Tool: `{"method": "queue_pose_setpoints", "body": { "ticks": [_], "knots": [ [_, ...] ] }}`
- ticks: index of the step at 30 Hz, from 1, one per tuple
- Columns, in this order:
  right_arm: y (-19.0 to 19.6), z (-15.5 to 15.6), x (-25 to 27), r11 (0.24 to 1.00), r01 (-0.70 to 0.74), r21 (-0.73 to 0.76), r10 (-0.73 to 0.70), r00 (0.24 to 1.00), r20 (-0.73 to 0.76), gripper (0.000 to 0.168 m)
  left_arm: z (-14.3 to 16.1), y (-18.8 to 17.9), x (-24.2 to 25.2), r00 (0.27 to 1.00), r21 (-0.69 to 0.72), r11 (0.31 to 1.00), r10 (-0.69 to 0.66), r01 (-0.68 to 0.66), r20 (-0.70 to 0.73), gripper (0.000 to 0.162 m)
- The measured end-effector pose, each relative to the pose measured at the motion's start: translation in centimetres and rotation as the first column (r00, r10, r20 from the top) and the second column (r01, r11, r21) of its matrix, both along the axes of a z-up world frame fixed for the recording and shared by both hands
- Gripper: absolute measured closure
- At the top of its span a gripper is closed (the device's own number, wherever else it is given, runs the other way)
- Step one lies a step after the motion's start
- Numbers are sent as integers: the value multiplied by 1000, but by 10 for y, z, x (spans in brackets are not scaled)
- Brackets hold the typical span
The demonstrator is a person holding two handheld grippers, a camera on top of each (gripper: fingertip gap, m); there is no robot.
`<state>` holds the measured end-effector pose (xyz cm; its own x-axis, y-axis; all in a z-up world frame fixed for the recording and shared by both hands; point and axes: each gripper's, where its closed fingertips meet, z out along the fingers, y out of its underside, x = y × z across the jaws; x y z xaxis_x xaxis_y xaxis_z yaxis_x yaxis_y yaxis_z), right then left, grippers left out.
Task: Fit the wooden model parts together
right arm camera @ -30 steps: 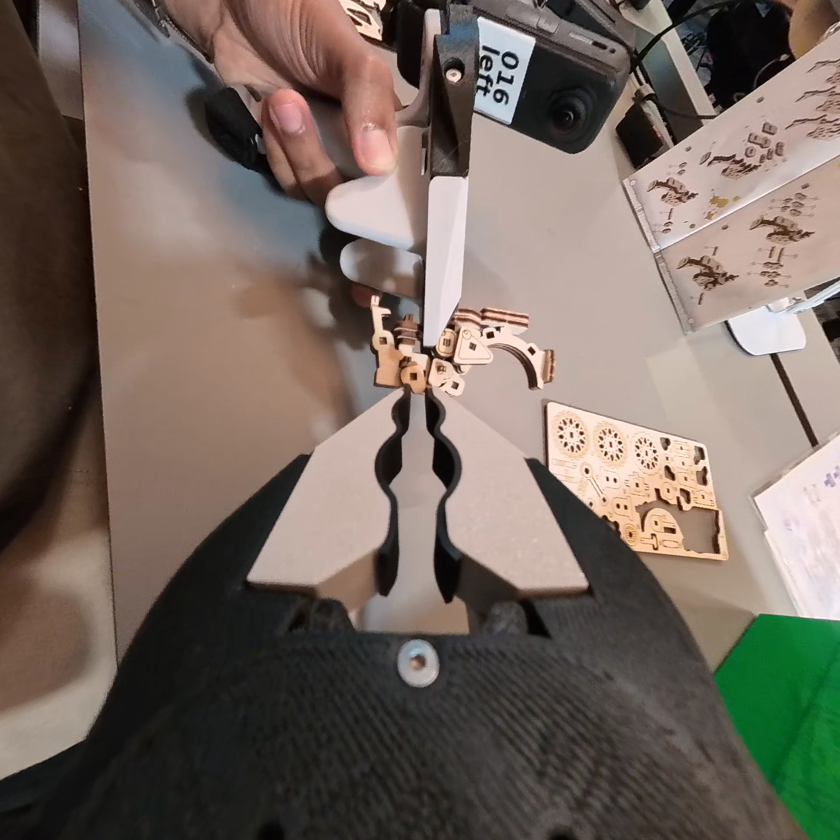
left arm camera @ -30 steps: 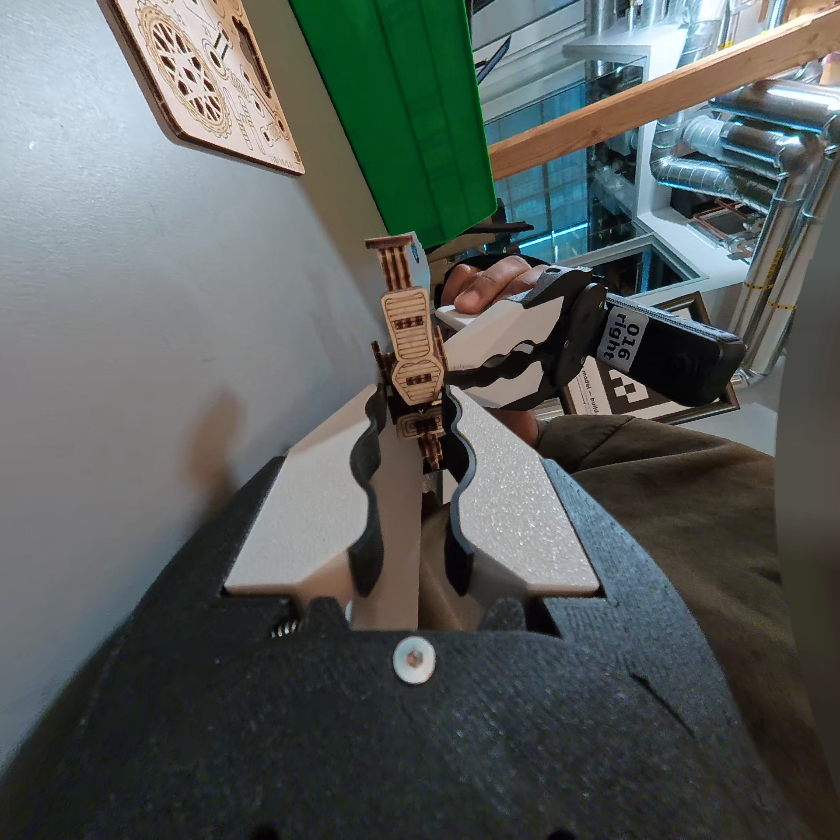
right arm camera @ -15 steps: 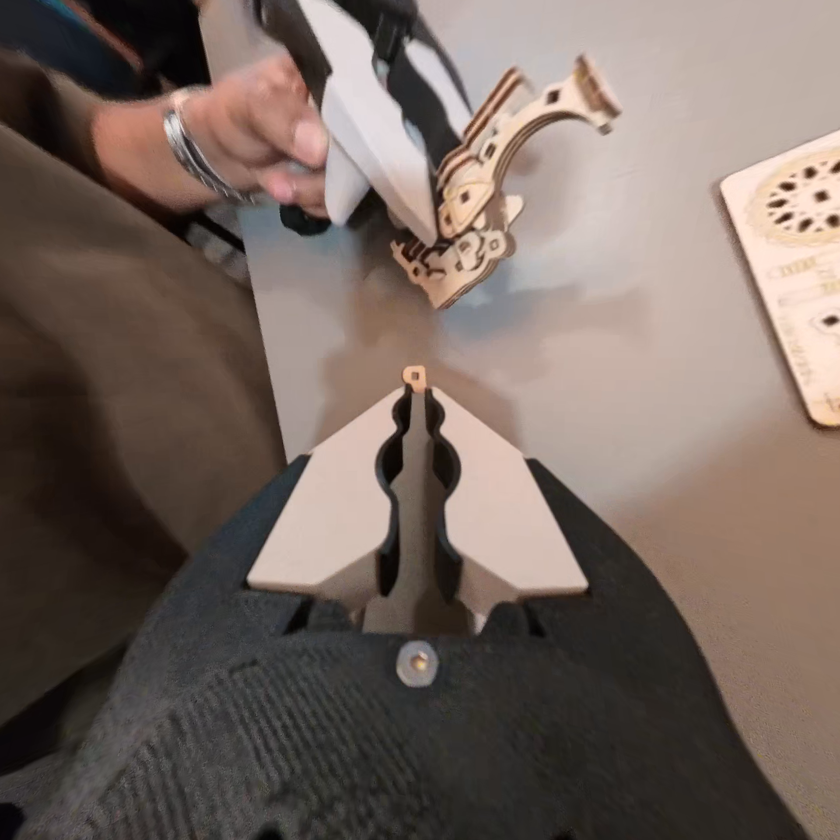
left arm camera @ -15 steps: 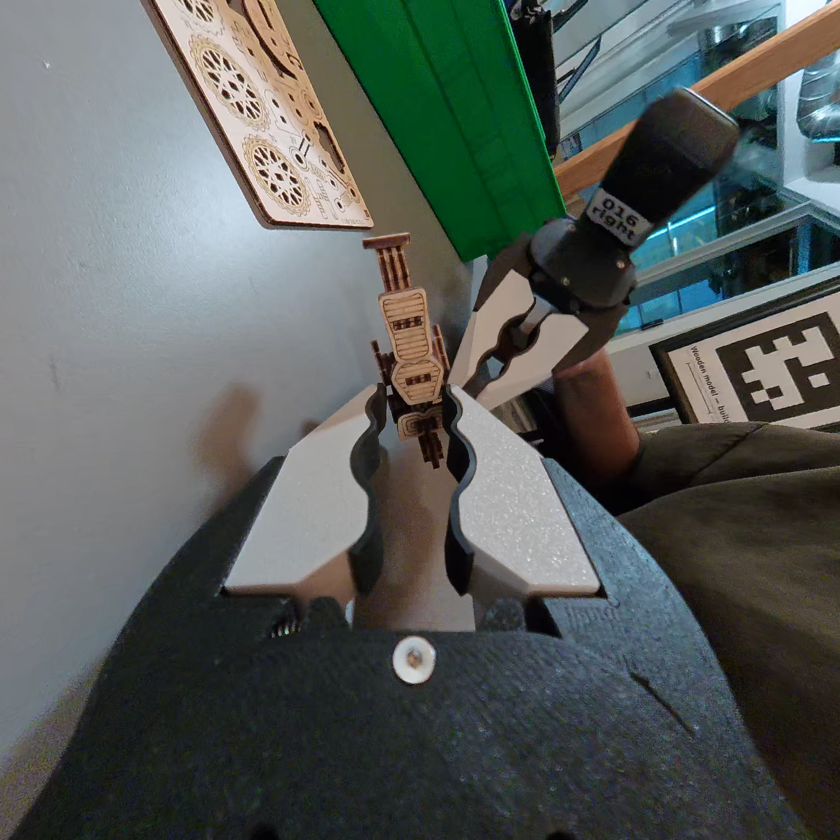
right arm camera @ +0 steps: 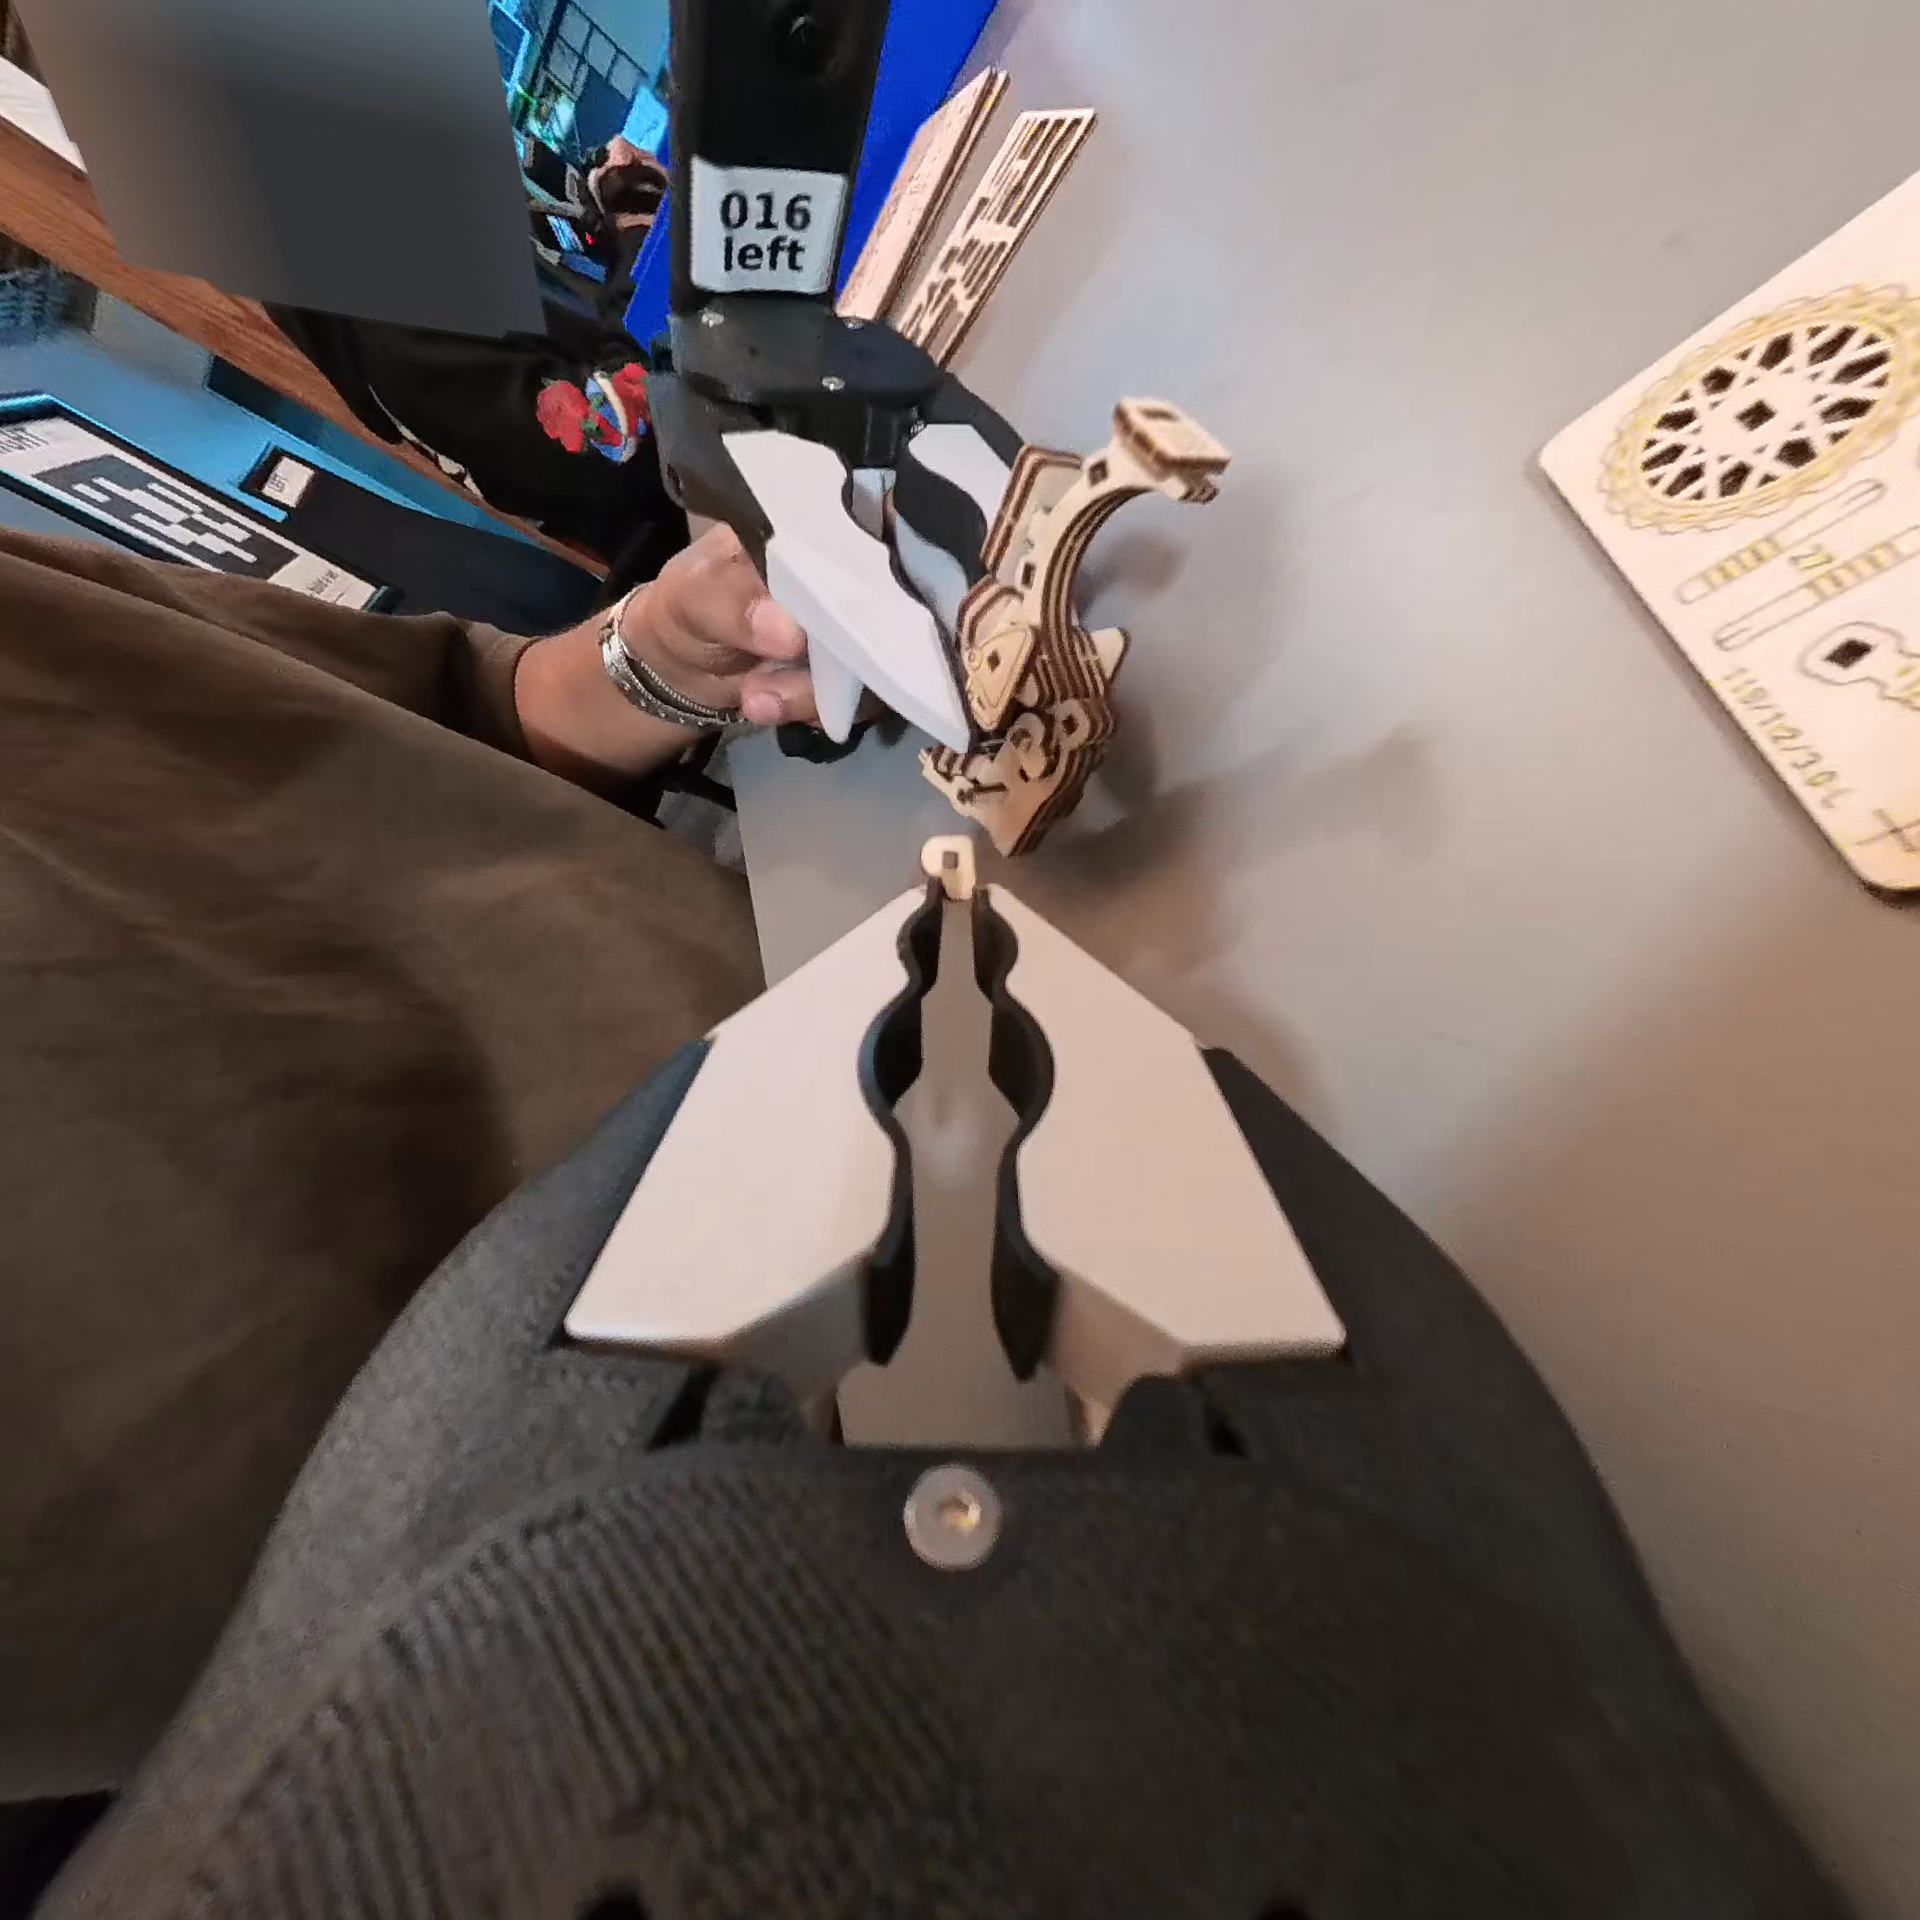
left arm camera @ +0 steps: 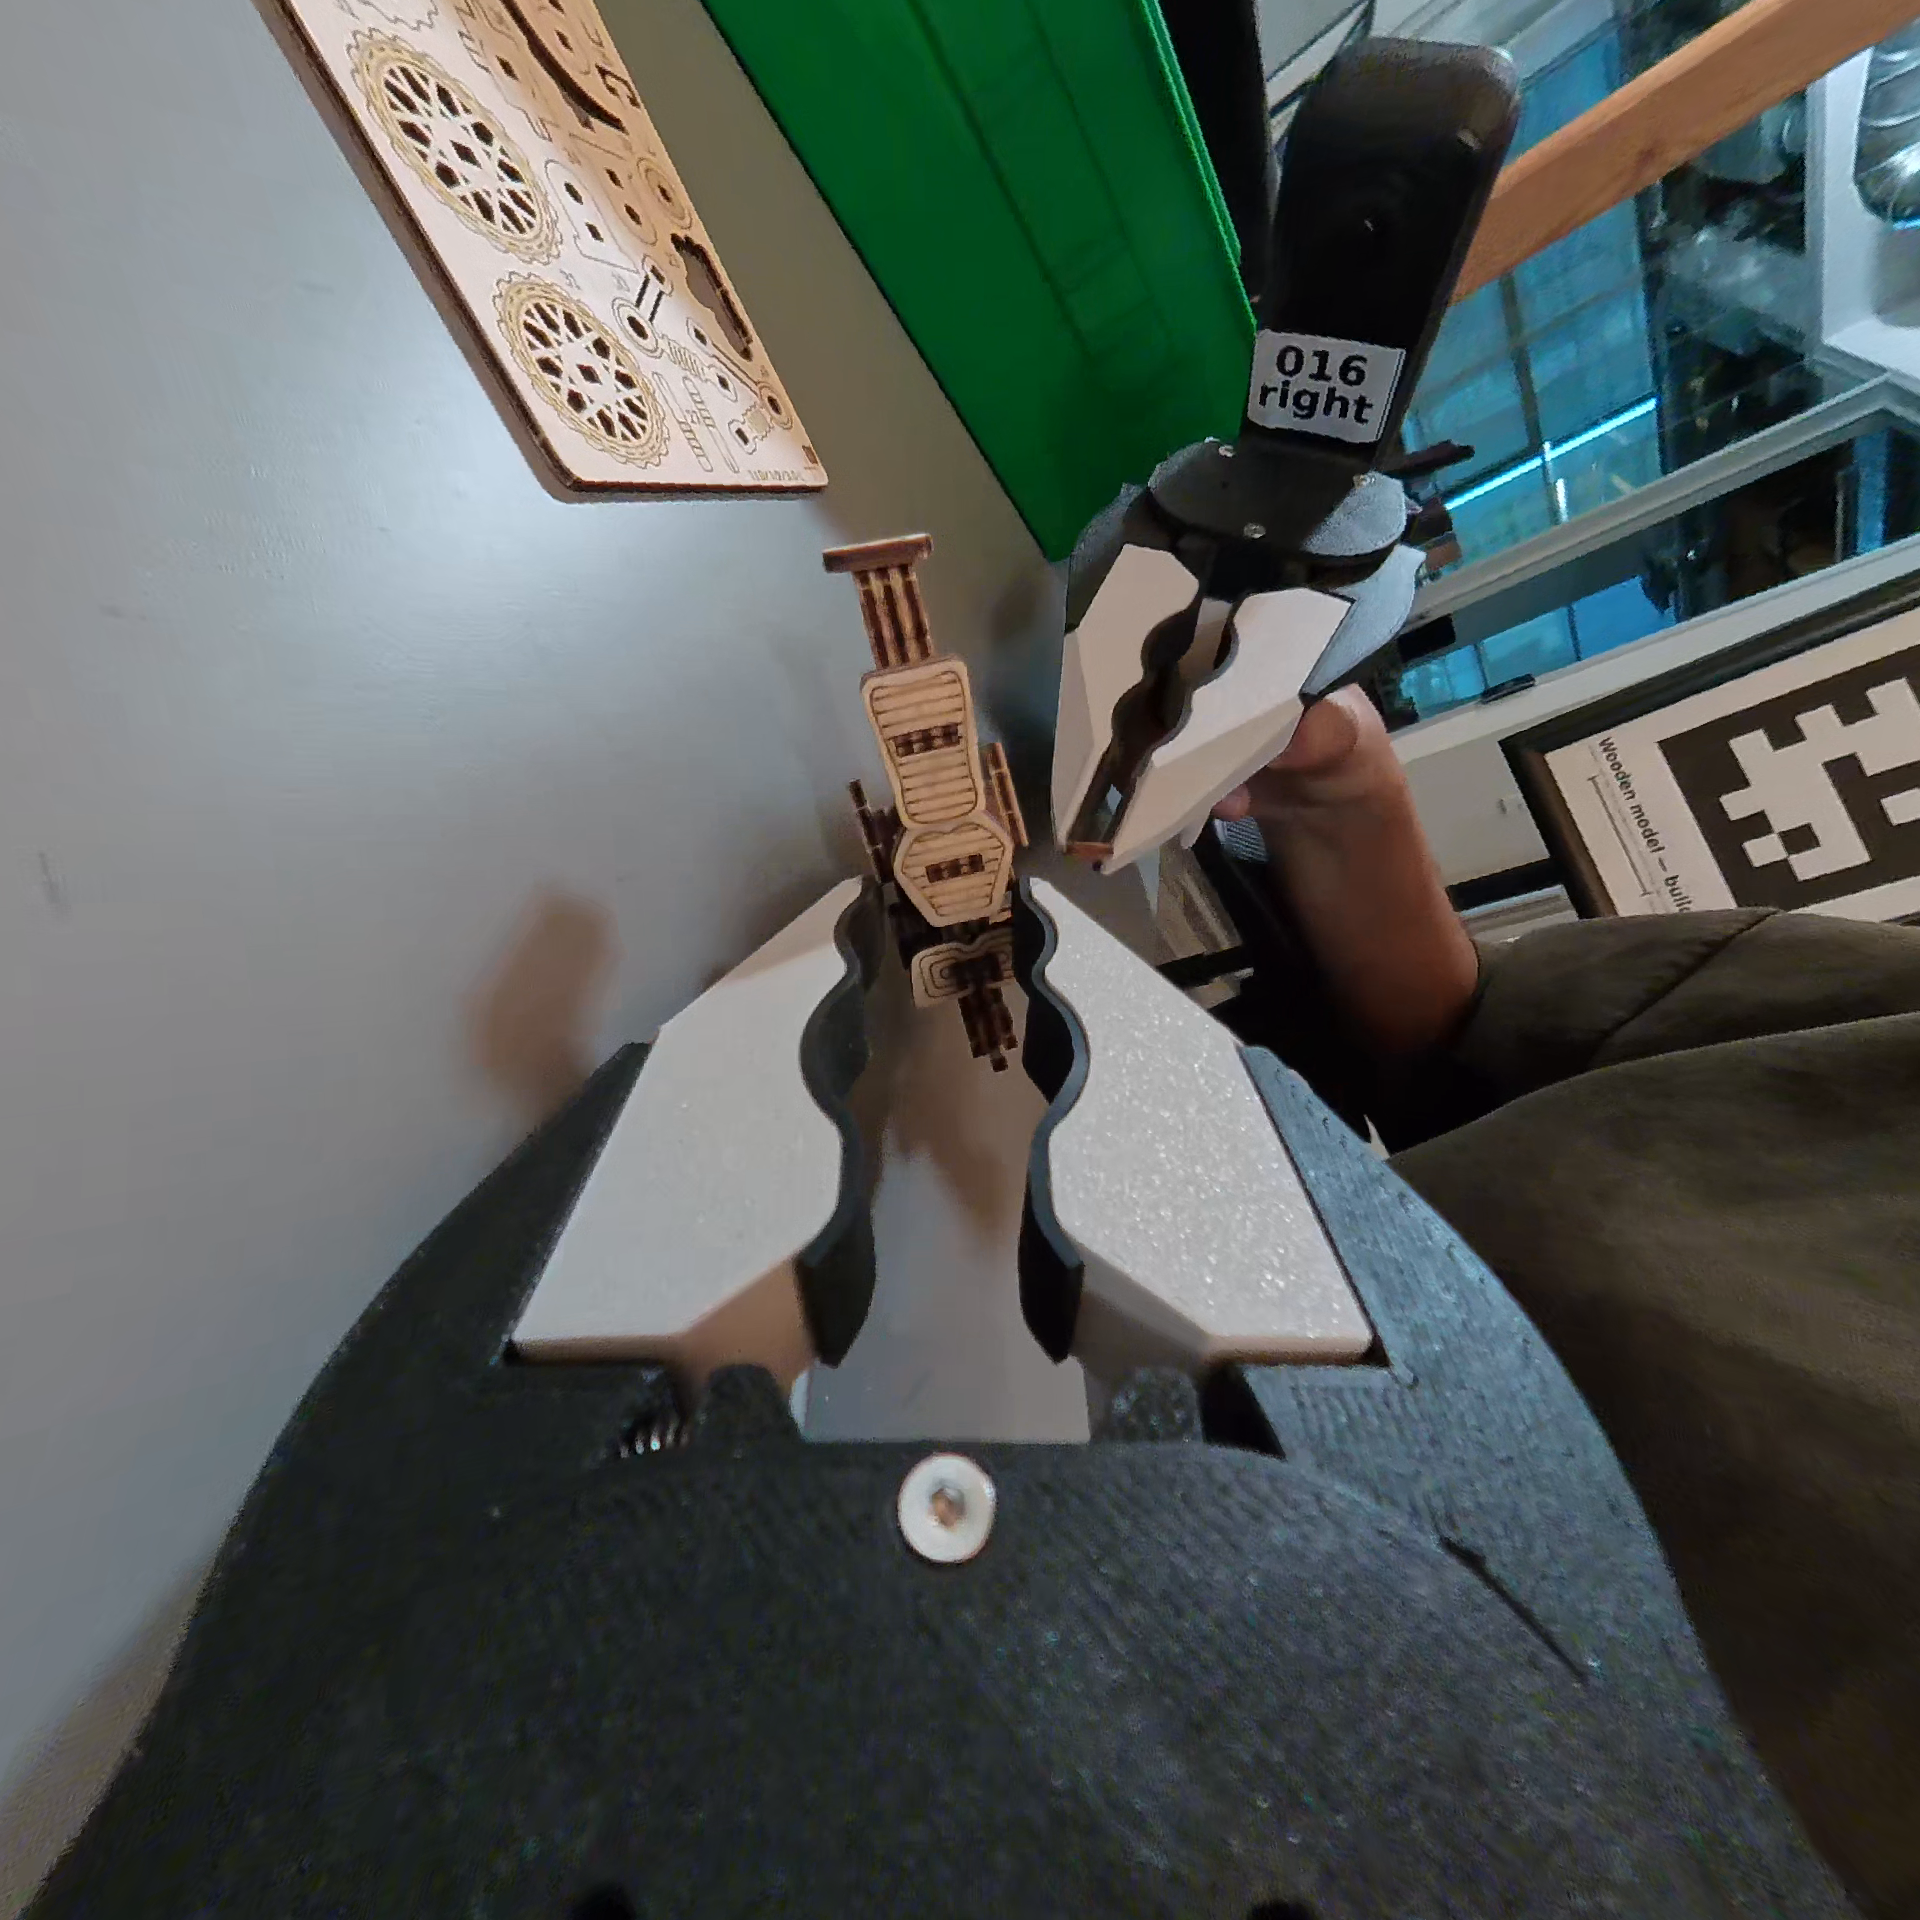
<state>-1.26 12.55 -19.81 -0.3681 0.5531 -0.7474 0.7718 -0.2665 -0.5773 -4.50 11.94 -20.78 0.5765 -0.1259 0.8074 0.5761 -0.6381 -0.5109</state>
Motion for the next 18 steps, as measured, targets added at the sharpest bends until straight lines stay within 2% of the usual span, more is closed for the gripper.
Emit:
{"method": "queue_pose_setpoints", "body": {
  "ticks": [3, 6, 13, 18],
  "knots": [
    [-1, 4, -2, 999, 8, -43, -9, 1000, -9, 164, -2, 0, -1, 998, 4, 1000, -1, 2, -64, 137],
    [-2, 5, -2, 999, 10, -46, -10, 1000, -15, 164, -7, 0, -6, 991, -11, 1000, 9, -10, -137, 128],
    [-2, 9, -4, 998, 20, -61, -22, 999, -30, 164, -6, 1, -21, 983, 5, 997, 78, -78, -163, 120],
    [-2, 17, -6, 993, 31, -110, -37, 998, -51, 164, 27, 3, -34, 970, 182, 973, 174, -143, -168, 120]
  ]
}}
